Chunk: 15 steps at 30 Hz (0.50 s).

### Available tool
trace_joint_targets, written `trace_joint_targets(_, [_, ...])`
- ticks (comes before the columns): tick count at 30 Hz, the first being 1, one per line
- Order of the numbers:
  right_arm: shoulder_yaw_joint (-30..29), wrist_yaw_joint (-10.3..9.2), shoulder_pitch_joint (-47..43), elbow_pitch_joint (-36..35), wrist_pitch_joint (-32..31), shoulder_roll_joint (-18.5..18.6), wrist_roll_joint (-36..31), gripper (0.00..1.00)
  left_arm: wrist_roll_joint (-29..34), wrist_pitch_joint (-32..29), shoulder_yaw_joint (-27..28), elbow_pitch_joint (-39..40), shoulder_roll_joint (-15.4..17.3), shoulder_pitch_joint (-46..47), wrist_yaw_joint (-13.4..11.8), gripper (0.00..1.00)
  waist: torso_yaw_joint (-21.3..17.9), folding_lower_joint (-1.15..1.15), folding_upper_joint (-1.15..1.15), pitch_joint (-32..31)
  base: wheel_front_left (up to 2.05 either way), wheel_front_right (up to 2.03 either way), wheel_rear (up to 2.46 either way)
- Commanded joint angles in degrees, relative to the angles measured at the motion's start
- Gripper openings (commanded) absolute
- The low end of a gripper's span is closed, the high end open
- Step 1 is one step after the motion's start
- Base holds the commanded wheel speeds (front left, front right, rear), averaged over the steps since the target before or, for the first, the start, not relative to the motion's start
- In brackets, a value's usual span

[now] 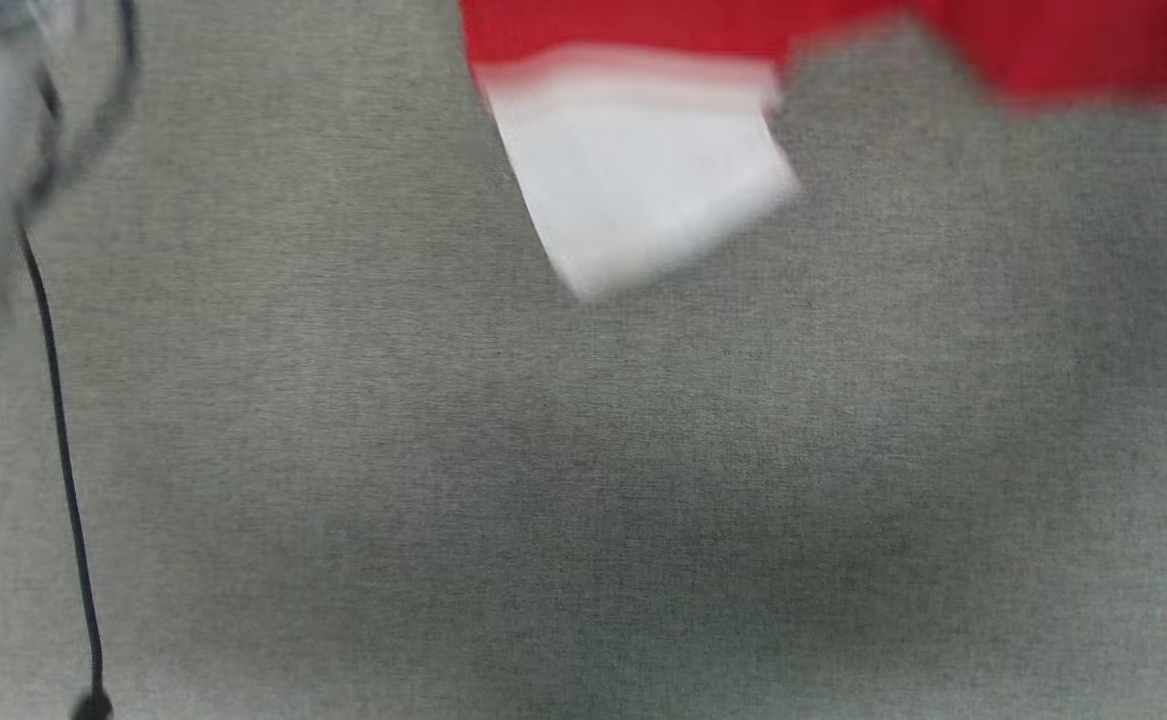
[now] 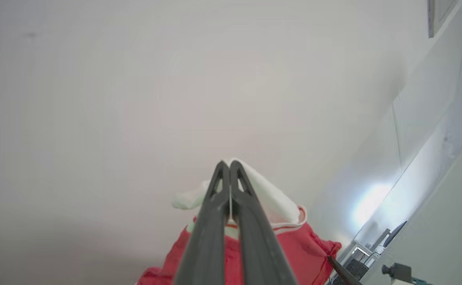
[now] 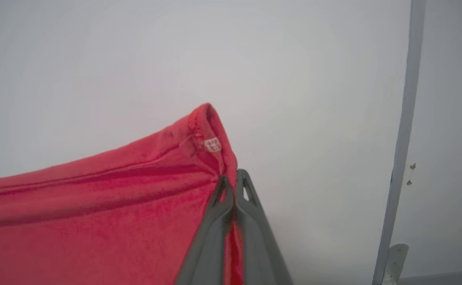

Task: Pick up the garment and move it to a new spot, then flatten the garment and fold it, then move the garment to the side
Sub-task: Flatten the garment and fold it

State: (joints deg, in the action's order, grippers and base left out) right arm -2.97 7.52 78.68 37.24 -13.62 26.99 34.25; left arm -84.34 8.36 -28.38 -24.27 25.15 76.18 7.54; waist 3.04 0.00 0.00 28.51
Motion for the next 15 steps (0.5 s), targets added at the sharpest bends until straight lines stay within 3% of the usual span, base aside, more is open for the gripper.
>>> trace_joint_targets(1, [-1.2, -0.06, 3.2, 2.1, 1.7, -0.3, -1.7, 0.0, 1.0, 0.5, 0.8, -2.5, -0.1, 4.4, -0.1, 0.0, -0.8, 0.0, 0.0, 0.9, 0.0, 0.0, 0.0])
trace_joint_targets(5, [-2.2, -0.11, 10.0, 7.4, 4.8, -1.2, -6.8, 0.0, 0.6, 0.6, 1.7, -8.0, -1.9, 14.2, -0.2, 0.0, -1.6, 0.0, 0.0, 1.5, 0.0, 0.0, 0.0])
trace_joint_targets(8, [-1.7, -0.1, 11.7, 10.3, 5.8, -2.1, -8.6, 0.0, -0.7, 0.4, 1.7, -9.6, -2.8, 15.5, -0.2, 0.0, -1.6, 0.0, 0.0, 1.8, 0.0, 0.0, 0.0])
trace_joint_targets(11, [-0.7, -0.11, 10.2, 11.9, 6.1, -2.3, -9.2, 0.0, -2.3, -0.4, 1.4, -8.6, -3.3, 12.9, -0.2, 0.0, -1.6, 0.0, 0.0, 2.0, 0.0, 0.0, 0.0])
trace_joint_targets(15, [3.0, -0.05, 3.3, 12.4, 6.2, -2.0, -6.6, 0.0, -4.8, -1.4, -0.5, -3.0, -2.4, 1.4, -0.1, 0.0, -1.1, 0.0, 0.0, 2.2, 0.0, 0.0, 0.0])
